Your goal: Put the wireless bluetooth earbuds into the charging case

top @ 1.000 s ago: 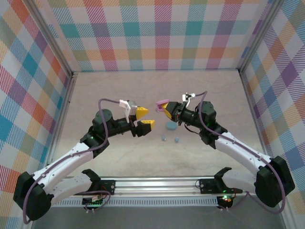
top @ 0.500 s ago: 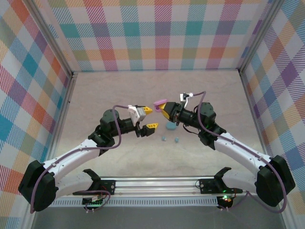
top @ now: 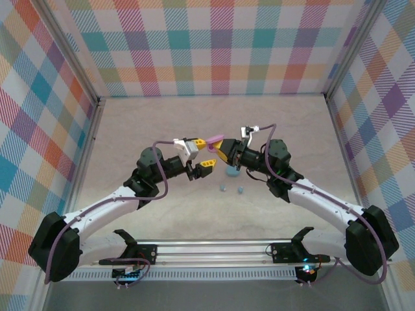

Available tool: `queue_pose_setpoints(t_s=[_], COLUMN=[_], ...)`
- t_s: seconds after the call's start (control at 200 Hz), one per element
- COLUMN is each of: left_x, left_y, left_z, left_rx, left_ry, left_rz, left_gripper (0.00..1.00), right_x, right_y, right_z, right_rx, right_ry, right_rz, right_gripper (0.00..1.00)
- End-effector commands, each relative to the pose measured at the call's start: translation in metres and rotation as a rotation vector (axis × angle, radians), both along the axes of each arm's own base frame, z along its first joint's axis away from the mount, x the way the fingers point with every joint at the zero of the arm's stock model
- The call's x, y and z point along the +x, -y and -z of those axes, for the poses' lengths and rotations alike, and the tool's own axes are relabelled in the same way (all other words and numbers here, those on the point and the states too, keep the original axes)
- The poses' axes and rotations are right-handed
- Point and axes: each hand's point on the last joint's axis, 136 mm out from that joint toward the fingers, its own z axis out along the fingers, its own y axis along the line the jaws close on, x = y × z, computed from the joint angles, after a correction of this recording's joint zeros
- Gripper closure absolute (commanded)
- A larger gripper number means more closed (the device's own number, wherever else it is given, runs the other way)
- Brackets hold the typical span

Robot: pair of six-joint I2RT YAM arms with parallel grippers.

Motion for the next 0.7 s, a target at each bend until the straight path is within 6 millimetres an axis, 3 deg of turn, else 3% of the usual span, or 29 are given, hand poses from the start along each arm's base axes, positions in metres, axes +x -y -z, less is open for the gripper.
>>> queue_pose_setpoints(t_s=[0.0, 0.4, 0.58, 0.695], left_x=[-0.0009, 0.0018, 0.0028, 0.0034], left_y=[0.0033, 0.0096, 0.0099, 0.0092], left_z=[-0.0325, -0.0326, -0.0283, -0.0261], left_rx=[-0.072, -0.064, -0.054, -0.048], left_ry=[0.062, 0.052, 0.044, 0.039], left_rz=[0.005, 0.026, 0.023, 0.017], left_gripper=[0.35, 0.47, 0.47, 0.41], right_x=[-0.0056, -0.0076, -0.008, -0.0078], right_y=[-0.0017, -0.0037, -0.0037, -0.0032], right_z=[-0.0094, -0.0092, -0.0099, -0.0097], right_rx=[0.033, 0.032, 0.033, 0.033], right_ry=[0.034, 0.029, 0.028, 0.028], right_rz=[-0.021, -0.028, -0.029, -0.025], right_gripper=[0.96, 0.96, 0.96, 0.96])
